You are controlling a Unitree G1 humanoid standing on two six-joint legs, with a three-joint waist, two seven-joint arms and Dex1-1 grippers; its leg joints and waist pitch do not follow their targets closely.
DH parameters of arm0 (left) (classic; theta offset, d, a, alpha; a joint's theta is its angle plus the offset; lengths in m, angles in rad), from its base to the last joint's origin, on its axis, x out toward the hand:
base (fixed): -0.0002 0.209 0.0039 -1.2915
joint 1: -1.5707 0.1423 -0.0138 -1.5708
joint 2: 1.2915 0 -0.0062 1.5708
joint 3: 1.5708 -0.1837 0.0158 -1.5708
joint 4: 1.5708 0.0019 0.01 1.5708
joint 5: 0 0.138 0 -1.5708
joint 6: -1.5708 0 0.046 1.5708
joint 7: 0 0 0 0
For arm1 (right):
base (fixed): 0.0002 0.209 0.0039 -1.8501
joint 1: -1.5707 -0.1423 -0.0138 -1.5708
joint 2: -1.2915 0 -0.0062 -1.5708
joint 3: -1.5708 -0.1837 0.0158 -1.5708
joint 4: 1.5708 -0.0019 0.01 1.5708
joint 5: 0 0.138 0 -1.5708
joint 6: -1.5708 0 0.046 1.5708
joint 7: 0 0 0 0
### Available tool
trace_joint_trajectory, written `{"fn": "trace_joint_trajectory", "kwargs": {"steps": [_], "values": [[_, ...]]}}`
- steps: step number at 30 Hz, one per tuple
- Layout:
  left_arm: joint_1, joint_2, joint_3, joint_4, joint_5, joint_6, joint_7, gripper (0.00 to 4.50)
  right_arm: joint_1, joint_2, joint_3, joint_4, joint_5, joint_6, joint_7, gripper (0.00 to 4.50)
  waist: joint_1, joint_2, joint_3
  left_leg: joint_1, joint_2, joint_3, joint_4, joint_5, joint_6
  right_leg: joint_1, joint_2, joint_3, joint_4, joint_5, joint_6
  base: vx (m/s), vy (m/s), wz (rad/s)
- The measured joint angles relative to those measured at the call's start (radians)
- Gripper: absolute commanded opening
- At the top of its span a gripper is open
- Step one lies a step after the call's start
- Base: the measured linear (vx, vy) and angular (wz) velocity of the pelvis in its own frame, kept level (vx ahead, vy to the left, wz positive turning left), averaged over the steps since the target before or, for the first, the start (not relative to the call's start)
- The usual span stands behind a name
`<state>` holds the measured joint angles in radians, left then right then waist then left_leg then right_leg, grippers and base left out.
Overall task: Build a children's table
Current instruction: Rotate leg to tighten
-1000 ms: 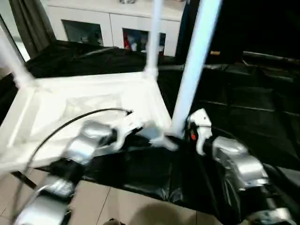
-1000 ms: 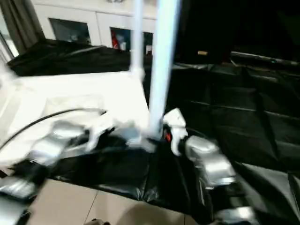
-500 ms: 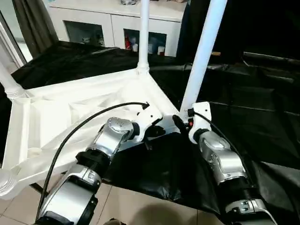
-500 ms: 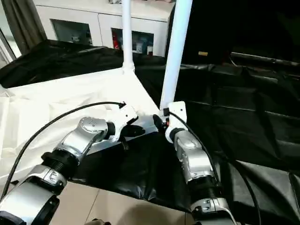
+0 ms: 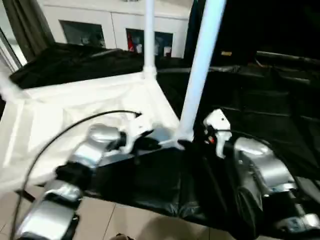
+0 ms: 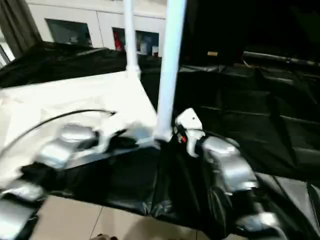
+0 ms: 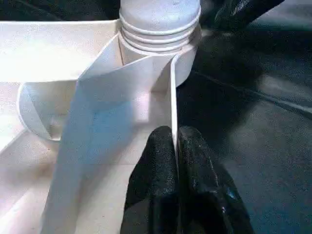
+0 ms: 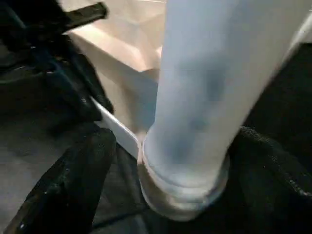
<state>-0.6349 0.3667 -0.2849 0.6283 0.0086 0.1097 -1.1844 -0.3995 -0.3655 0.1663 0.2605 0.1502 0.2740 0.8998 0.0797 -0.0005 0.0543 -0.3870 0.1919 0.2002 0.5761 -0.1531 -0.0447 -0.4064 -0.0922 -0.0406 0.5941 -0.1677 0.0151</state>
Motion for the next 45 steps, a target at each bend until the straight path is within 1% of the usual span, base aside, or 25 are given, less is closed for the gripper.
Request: {"fn": "trace_joint_trajectory", "kwargs": {"steps": [3,6,8,10,11,13,15,18,21,27,29,30,34,38,41,43,45], "values": [[0.024,0.025,-0.006,-0.046,-0.022,0.019,-0.068,0.0,0.003,-0.014,0.008,-0.008,0.013,0.006,0.05,3.94,0.01,-0.001,0.0,0.0,0.0,0.001,0.001,0.0,0.0,0.0,0.0,0.0,0.0,0.0,0.0,0.0,0.0,0.0],[0.045,0.045,-0.007,-0.078,-0.034,0.033,-0.112,0.0,0.004,-0.046,0.034,-0.02,0.022,0.023,0.104,3.94,0.012,-0.001,0.001,0.0,0.0,0.001,0.001,0.0,0.0,0.0,-0.001,0.001,0.001,0.0,0.0,0.0,0.0,0.0],[0.05,0.048,-0.008,-0.087,-0.035,0.037,-0.121,0.0,0.008,-0.053,0.041,-0.023,0.026,0.031,0.127,3.94,0.012,-0.001,0.001,0.0,0.0,0.001,0.001,0.0,0.0,0.001,-0.001,0.001,0.002,0.0,0.0,0.0,0.0,0.0],[0.05,0.045,-0.008,-0.087,-0.035,0.037,-0.121,0.0,0.008,-0.053,0.056,-0.022,0.018,0.029,0.137,3.69,0.011,-0.001,0.001,0.0,0.0,0.001,0.001,0.0,0.0,0.001,-0.001,0.001,0.002,0.0,0.0,0.0,0.0,0.0],[0.051,0.044,-0.011,-0.087,-0.035,0.037,-0.121,0.0,0.008,-0.054,0.057,-0.021,0.014,0.028,0.137,3.69,0.011,-0.001,0.001,0.0,0.0,0.001,0.001,0.0,0.0,0.001,-0.001,0.001,0.002,0.0,0.0,0.0,0.0,0.0],[0.051,0.04,-0.016,-0.087,-0.035,0.037,-0.119,0.0,0.006,-0.055,0.058,-0.016,0.011,0.028,0.137,3.56,0.011,-0.002,0.001,0.0,0.0,0.001,0.002,0.0,0.0,0.001,-0.001,0.001,0.002,0.0,0.0,0.0,0.0,0.0],[0.051,0.038,-0.016,-0.087,-0.035,0.037,-0.118,0.0,0.005,-0.055,0.057,-0.014,0.011,0.028,0.137,3.33,0.011,-0.003,0.001,0.0,0.0,0.001,0.002,0.0,0.0,0.001,-0.001,0.001,0.002,0.0,0.0,0.0,0.0,0.0],[0.051,0.037,-0.017,-0.09,-0.035,0.041,-0.119,0.0,0.004,-0.059,0.056,-0.014,0.012,0.028,0.137,3.19,0.012,-0.003,0.001,0.0,0.0,0.001,0.002,0.0,0.0,0.001,-0.001,0.001,0.002,0.0,0.0,0.0,0.0,0.0],[0.051,0.037,-0.017,-0.092,-0.034,0.043,-0.119,0.0,0.004,-0.06,0.056,-0.013,0.013,0.028,0.137,2.9,0.012,-0.003,0.001,0.0,0.0,0.001,0.002,0.0,0.0,0.001,-0.001,0.001,0.002,0.0,0.0,0.0,0.0,0.0],[0.048,0.028,-0.017,-0.083,-0.029,0.04,-0.104,0.0,0.008,-0.055,0.048,-0.01,0.012,0.028,0.124,2.72,0.013,-0.003,0.001,-0.001,0.0,0.001,0.002,0.0,0.0,0.001,-0.001,0.001,0.002,0.0,0.0,0.0,0.0,0.0],[0.042,0.015,-0.016,-0.072,-0.015,0.036,-0.073,0.0,0.014,-0.03,0.028,0.002,0.012,0.034,0.081,2.72,0.011,-0.004,0.001,0.0,0.0,0.001,0.003,0.0,0.0,0.002,-0.001,0.001,0.002,0.0,0.0,0.0,0.0,0.0],[0.034,0.006,-0.015,-0.059,-0.012,0.037,-0.049,0.0,0.017,-0.003,0.012,0.011,0.013,0.04,0.046,2.7,0.011,-0.004,0.0,0.0,0.0,0.001,0.003,0.0,0.0,0.002,-0.001,0.001,0.002,0.0,0.0,0.0,0.0,0.0],[-0.016,-0.078,0.001,0.016,0.022,0.07,0.109,0.0,0.021,0.116,-0.067,0.054,-0.003,0.058,-0.197,2.69,0.007,-0.005,0.0,0.001,-0.001,0.001,0.004,0.0,0.0,0.003,-0.001,0.001,0.002,-0.002,0.003,0.0,0.0,0.0],[-0.061,-0.154,0.006,0.084,0.044,0.094,0.234,0.0,0.0,0.21,-0.122,0.093,-0.034,0.065,-0.409,2.69,0.004,-0.005,-0.001,0.003,-0.002,0.0,0.004,0.0,0.0,0.003,-0.002,0.002,0.001,-0.002,0.004,0.0,0.0,0.0],[-0.108,-0.219,0.015,0.161,0.071,0.098,0.34,0.0,-0.058,0.275,-0.152,0.167,-0.071,0.06,-0.573,2.69,0.004,-0.003,-0.002,0.003,-0.002,0.0,0.004,0.0,0.0,0.004,-0.002,0.002,0.0,-0.002,0.004,0.0,0.0,0.0],[-0.122,-0.245,0.013,0.185,0.083,0.1,0.378,0.0,-0.081,0.29,-0.159,0.205,-0.084,0.043,-0.63,2.69,0.003,-0.003,-0.002,0.003,-0.002,0.0,0.004,0.0,0.0,0.004,-0.002,0.002,-0.001,-0.002,0.004,0.0,0.0,0.0],[-0.122,-0.249,0.013,0.186,0.085,0.099,0.384,0.0,-0.083,0.292,-0.159,0.216,-0.092,0.028,-0.639,2.69,0.003,-0.002,-0.002,0.003,-0.002,0.0,0.004,0.0,0.0,0.005,-0.002,0.002,-0.001,-0.002,0.004,0.0,0.0,0.0]]}}
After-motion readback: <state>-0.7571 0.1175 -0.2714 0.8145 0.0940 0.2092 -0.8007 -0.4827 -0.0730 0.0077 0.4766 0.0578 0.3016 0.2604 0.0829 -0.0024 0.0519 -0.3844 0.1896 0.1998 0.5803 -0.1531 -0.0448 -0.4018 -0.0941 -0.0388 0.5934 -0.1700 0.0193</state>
